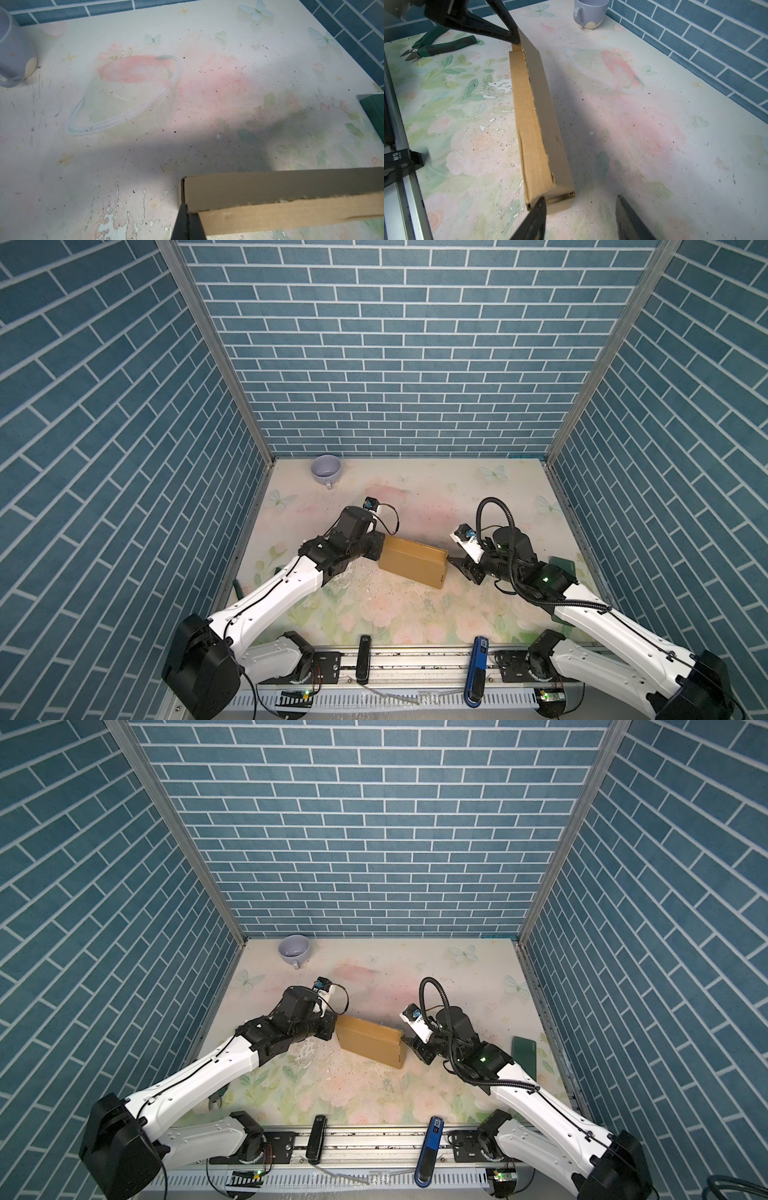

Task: Fold the paper box
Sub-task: 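Move the right gripper back toward the box's near end while the left gripper holds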

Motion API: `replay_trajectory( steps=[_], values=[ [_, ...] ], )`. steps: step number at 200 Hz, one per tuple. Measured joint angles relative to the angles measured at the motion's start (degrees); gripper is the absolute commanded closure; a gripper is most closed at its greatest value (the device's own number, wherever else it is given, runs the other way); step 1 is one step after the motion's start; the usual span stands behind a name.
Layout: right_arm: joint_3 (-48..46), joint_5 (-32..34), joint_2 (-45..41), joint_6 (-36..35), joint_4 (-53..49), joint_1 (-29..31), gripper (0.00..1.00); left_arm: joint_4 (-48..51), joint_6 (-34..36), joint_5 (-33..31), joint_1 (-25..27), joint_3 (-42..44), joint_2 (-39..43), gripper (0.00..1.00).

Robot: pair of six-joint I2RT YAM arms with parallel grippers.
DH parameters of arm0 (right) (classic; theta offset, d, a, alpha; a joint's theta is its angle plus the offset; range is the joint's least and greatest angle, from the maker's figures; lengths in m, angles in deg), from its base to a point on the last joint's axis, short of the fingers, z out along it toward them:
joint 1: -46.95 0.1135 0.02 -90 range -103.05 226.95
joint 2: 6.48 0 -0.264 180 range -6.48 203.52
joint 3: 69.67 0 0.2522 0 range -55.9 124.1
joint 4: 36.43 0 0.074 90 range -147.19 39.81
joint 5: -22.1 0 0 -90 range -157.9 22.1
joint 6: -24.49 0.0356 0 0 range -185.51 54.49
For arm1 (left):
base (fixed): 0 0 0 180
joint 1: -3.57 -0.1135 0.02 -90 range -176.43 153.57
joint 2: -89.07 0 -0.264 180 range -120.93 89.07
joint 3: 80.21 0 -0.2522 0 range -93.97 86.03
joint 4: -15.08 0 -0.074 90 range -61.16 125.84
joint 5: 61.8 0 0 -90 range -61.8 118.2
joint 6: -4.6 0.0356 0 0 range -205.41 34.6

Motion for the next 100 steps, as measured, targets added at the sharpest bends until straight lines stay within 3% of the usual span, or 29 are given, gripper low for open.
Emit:
replay_trajectory(
  steps=[100],
  values=[
    [-0.3,0.1,-1.2,0.5,-0.1,0.4,0.48,-0.1,-0.7,-2.0,1.1,-0.1,-0.2,1.00]
  ],
)
